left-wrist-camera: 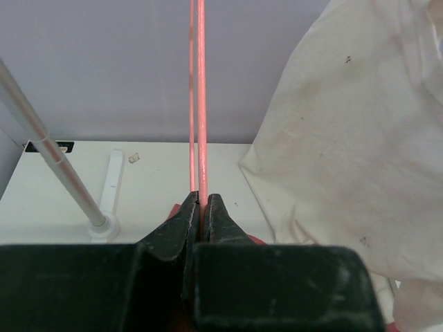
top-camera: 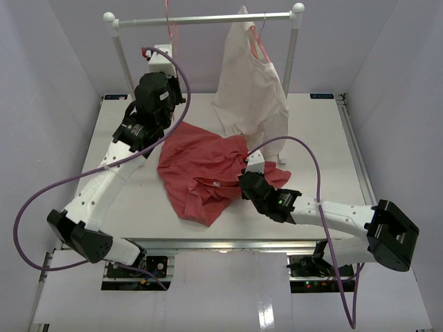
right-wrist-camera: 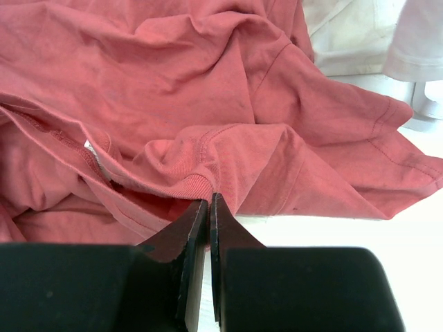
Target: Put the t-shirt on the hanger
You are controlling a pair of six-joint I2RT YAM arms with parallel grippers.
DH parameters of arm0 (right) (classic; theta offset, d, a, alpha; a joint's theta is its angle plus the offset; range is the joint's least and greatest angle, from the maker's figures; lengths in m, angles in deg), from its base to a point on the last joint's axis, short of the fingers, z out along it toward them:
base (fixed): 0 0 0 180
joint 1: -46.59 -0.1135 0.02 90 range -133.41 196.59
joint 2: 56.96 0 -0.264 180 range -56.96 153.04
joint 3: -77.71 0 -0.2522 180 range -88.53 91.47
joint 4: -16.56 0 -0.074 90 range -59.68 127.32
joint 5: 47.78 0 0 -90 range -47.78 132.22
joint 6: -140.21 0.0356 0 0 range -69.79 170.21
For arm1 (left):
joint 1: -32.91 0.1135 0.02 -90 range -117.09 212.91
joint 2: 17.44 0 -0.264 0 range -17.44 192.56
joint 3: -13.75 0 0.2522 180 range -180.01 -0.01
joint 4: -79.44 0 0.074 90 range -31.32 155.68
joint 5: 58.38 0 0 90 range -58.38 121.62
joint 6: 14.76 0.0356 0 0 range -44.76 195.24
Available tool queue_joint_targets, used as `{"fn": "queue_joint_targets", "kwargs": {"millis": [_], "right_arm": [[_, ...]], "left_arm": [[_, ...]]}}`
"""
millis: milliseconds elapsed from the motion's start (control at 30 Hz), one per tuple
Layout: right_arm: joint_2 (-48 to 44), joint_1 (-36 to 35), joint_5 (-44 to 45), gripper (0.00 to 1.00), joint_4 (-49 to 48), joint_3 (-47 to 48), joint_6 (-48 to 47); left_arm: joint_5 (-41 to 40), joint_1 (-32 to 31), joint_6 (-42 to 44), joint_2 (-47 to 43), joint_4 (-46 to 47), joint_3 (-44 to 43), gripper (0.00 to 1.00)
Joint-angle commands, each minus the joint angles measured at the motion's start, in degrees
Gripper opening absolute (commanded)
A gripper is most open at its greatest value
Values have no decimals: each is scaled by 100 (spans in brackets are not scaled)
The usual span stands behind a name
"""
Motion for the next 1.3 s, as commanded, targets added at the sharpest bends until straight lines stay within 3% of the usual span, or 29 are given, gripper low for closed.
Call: {"fn": "queue_joint_targets", "kwargs": {"millis": [0, 100, 167, 267, 333, 467, 567, 700, 867, 900, 967, 1100, 1267], "right_arm": [[-129, 17, 119, 8, -45, 23, 19], [-166, 32, 138, 8, -24, -12, 25], [-171, 38, 145, 8, -19, -19, 17], [-221, 50, 112, 8, -13, 7, 7], [-304, 48, 63, 8, -13, -18, 25], [-520, 50, 81, 8, 69, -80, -38], [-695, 84, 103, 8, 196, -55, -62], [-682, 147, 61, 8, 417, 210, -48], [-552, 335, 15, 8, 660, 643, -95], [-534, 369, 23, 8, 741, 746, -97], [-514, 427, 65, 8, 950, 979, -98], [-598, 634, 156, 8, 1261, 1246, -44], [-1073, 792, 188, 8, 1605, 1494, -166]], "left_arm": [[153, 16, 14, -1169, -99, 299, 0], [168, 16, -22, -1664, -274, 529, 0], [-420, 16, -482, -1795, -550, 602, 0], [-1744, 16, -1628, -1744, -2084, 474, 0], [-1862, 24, -2121, -1705, -2559, 624, 0], [-831, 24, -2401, -2074, -2379, 1496, 0], [93, 24, -1719, -2529, -1873, 2245, 0], [1541, 19, -891, -3243, -1899, 2514, 0], [4718, 16, -390, -4006, -2280, 2652, 0], [4999, 16, -395, -4070, -2357, 2660, 0], [5145, 16, -459, -4212, -2630, 2656, 0], [4508, 14, -458, -4544, -2985, 2795, 0], [5009, -20, -545, -4763, -2948, 3112, 0]]}}
